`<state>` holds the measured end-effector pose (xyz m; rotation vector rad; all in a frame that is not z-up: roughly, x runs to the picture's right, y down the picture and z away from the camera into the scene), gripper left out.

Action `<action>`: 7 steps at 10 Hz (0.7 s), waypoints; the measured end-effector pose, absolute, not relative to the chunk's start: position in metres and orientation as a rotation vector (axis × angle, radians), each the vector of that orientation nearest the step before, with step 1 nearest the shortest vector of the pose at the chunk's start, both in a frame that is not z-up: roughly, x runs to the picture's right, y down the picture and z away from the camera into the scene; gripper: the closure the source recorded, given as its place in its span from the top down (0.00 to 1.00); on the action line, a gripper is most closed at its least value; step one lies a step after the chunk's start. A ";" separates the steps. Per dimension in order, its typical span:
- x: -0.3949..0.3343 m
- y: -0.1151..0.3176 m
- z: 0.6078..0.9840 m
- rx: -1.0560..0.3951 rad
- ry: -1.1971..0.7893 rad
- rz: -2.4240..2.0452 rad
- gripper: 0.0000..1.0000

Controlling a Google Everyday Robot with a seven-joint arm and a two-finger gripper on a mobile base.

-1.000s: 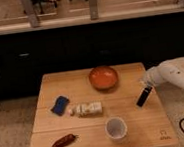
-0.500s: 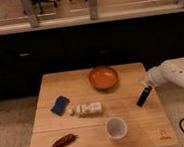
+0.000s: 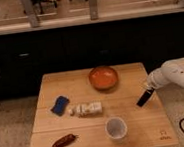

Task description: Knock the eraser over

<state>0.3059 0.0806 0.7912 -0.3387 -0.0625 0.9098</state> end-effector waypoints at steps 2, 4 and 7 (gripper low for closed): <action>0.311 0.092 0.778 -0.353 -0.045 0.928 0.00; 0.312 0.095 0.773 -0.363 -0.044 0.937 0.00; 0.313 0.096 0.772 -0.375 -0.044 0.939 0.00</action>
